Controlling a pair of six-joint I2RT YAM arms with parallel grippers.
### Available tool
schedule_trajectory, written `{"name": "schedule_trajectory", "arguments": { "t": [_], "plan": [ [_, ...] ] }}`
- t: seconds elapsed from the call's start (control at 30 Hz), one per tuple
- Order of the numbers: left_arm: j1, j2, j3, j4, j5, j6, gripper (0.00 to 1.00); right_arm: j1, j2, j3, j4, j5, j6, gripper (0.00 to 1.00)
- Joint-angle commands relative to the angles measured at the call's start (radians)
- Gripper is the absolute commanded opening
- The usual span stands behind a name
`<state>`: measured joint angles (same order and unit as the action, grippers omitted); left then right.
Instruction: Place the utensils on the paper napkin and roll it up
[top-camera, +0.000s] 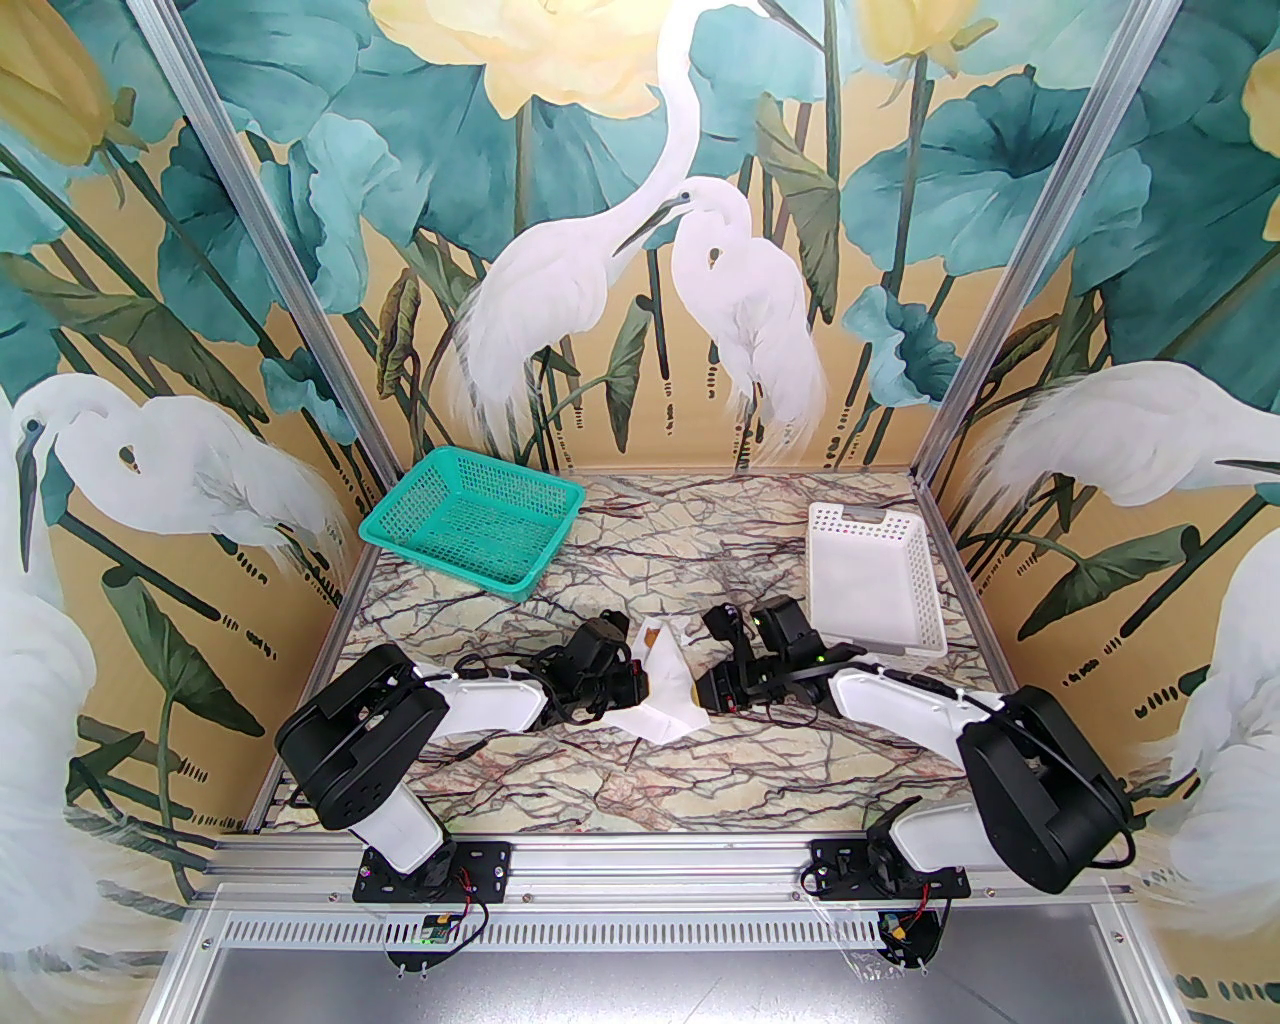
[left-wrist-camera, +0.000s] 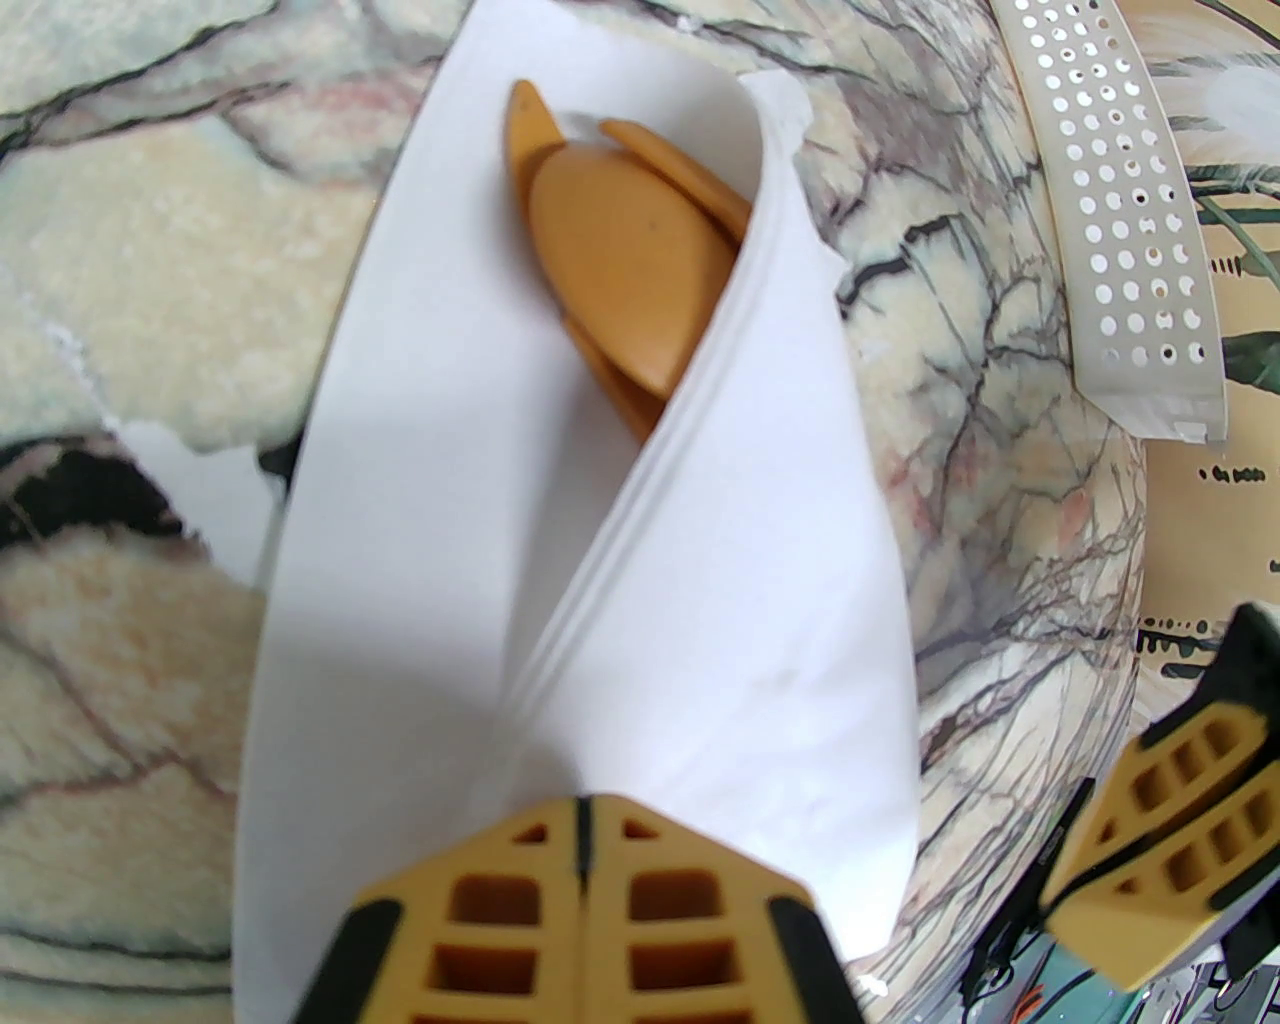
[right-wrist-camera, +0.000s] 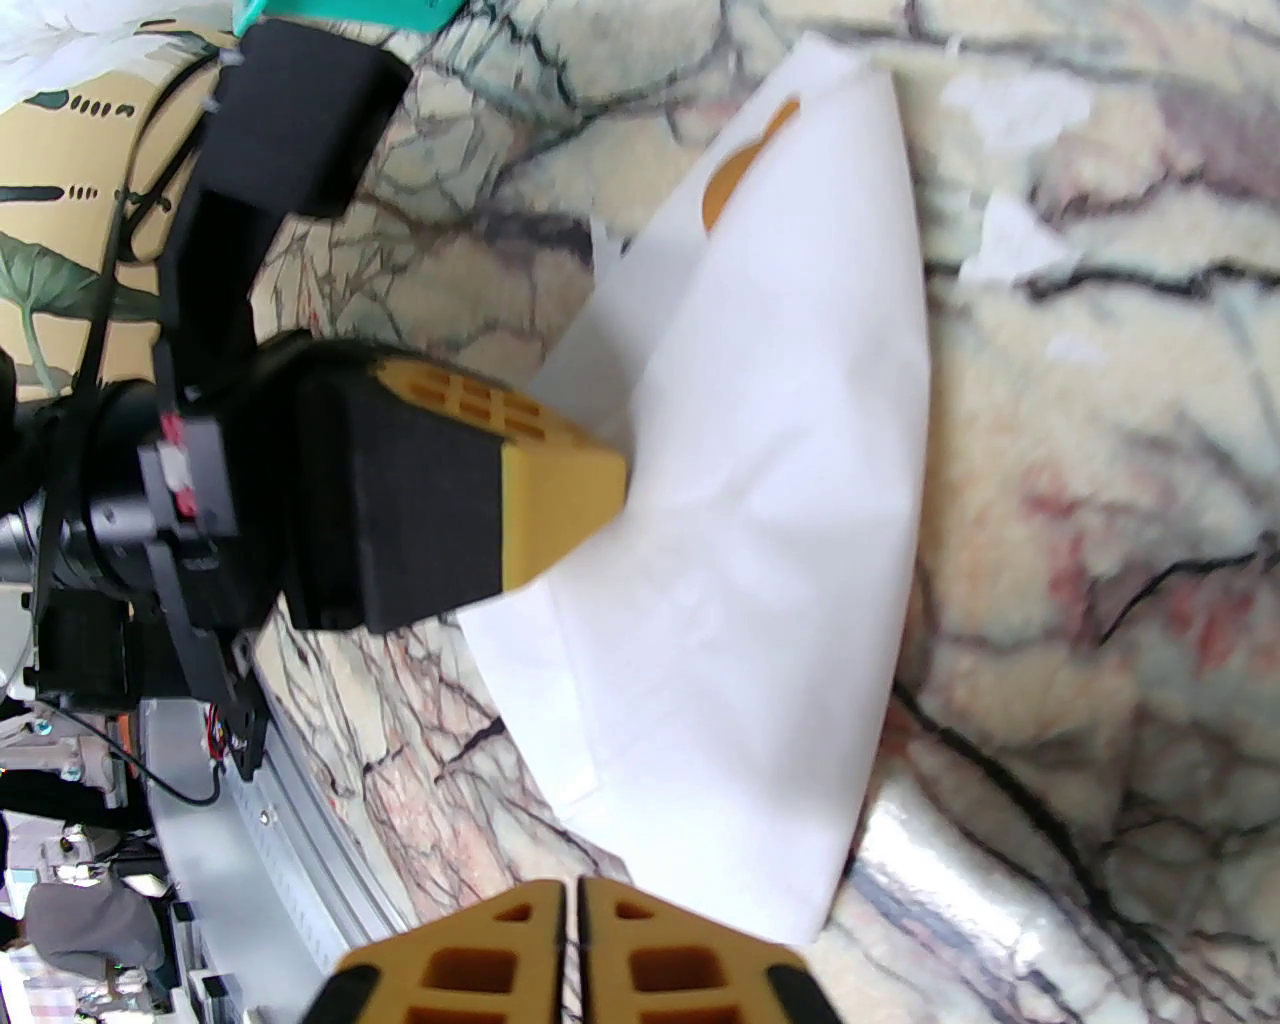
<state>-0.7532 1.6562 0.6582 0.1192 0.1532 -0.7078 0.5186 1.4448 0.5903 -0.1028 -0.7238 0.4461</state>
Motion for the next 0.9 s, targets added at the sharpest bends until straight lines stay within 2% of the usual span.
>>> {"name": "schedule_trajectory", "arguments": {
  "t": [0.0,0.5,0.87],
  "plan": [
    [0.002,0.07,-0.034,-0.201,-0.082,0.031,0.0,0.002,0.054,-0.019,0.111,-0.065,0.045,0.08],
    [0.003,0.071,-0.025,-0.197,-0.078,0.039,0.0,0.001,0.195,0.04,0.162,-0.048,0.034,0.08],
    [0.002,0.042,0.008,-0.191,-0.055,0.07,0.0,0.002,0.27,0.029,0.097,-0.007,-0.006,0.07]
  ]
}}
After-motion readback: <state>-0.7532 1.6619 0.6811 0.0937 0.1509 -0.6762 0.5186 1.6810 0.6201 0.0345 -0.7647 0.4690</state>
